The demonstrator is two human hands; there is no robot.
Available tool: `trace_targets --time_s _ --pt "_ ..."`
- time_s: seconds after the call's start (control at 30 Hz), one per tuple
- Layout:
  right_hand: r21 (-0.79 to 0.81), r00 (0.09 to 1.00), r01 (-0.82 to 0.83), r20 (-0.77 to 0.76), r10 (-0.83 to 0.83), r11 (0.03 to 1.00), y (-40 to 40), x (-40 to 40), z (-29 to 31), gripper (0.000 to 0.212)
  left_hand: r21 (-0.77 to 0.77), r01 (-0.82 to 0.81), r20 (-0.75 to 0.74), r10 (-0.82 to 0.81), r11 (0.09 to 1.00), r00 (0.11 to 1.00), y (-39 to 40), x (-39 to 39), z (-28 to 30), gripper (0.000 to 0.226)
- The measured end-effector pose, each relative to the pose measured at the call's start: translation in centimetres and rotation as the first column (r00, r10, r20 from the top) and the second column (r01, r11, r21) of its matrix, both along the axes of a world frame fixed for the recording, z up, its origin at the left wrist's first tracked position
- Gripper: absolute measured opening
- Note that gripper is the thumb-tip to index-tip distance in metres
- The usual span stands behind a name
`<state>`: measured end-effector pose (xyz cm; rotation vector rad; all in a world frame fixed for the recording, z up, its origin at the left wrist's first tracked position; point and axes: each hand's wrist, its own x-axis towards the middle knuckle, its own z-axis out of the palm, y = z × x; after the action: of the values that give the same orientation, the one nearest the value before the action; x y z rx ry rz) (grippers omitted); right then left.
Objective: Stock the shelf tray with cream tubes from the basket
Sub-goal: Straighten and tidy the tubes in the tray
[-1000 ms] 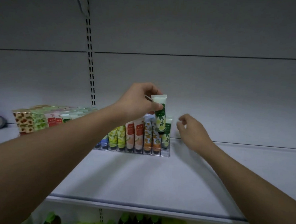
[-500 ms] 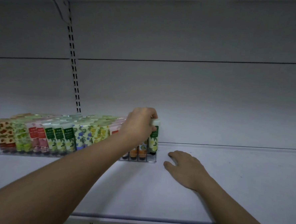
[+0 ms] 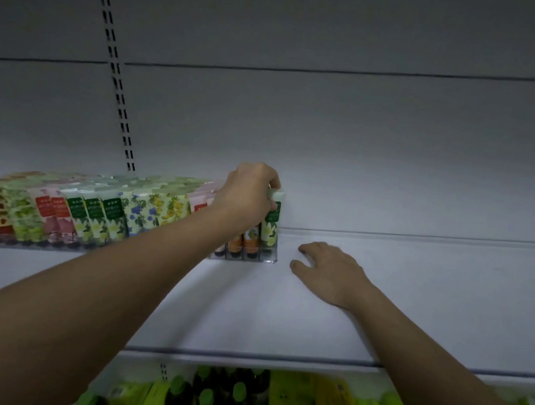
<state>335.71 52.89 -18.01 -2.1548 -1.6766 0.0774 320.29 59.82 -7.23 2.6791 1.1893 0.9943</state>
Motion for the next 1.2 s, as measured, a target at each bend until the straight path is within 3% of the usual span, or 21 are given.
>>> trace_targets --time_s 0.17,0.3,0.4,0.47,0.53,0.63,0.7,0.8,0.87,0.97,1.2 --pt "-0.013 1.0 0.017 0.007 -0.017 1.0 0.1 0.0 0.0 0.06 0.086 -0.063 -0.17 0.077 0.994 0.982 -0.8 0.4 -0.4 0.018" --pt "-0.023 1.0 0.028 0.0 -0.028 0.999 0.1 0.1 0.0 0.06 0.169 -0.081 -0.182 0.111 0.982 0.977 -1.0 0.0 -0.4 0.006" --pt "-0.012 0.999 0.038 -0.004 -0.038 0.999 -0.1 -0.1 0.2 0.058 0.191 -0.065 -0.207 0.105 0.979 0.973 -0.5 -0.4 -0.5 0.016" --pt "-0.015 1.0 0.028 -0.013 -0.028 1.0 -0.4 -0.3 0.3 0.057 0.158 -0.051 -0.137 0.073 0.986 0.988 -0.3 -1.0 -0.2 0.035" --pt "0.021 0.995 0.0 -0.105 0.002 1.0 -0.6 -0.3 0.5 0.051 0.118 -0.046 -0.008 0.047 0.992 0.999 0.0 -1.9 0.4 0.04" --pt "0.277 0.946 0.07 -0.325 0.025 0.958 -0.7 -0.1 2.1 0.032 -0.041 -0.027 0.148 0.033 0.999 0.988 1.7 -3.5 2.4 0.032" --pt "0.419 0.923 0.147 -0.383 0.028 0.896 0.0 -0.1 4.8 0.019 -0.194 0.059 0.298 0.001 0.979 0.954 3.3 -4.3 3.9 0.023" --pt "0.434 0.899 0.097 -0.425 0.108 0.896 2.3 -0.6 10.1 0.011 -0.25 0.13 0.389 -0.023 0.959 0.921 5.9 -4.8 5.5 0.014" --pt "0.409 0.917 0.027 -0.374 0.141 0.912 4.3 -0.9 13.6 0.011 -0.291 0.182 0.333 -0.078 0.939 0.94 7.6 -4.5 6.1 0.014" --pt "0.35 0.961 -0.088 -0.215 0.172 0.932 7.1 -1.1 17.5 0.011 -0.28 0.187 0.125 -0.158 0.941 0.98 9.7 -3.5 6.7 0.017" --pt "-0.054 0.98 -0.199 -0.001 0.199 0.978 10.8 -0.3 19.1 0.011 -0.132 0.168 -0.16 -0.188 0.977 0.969 12.9 -0.3 5.7 0.012"
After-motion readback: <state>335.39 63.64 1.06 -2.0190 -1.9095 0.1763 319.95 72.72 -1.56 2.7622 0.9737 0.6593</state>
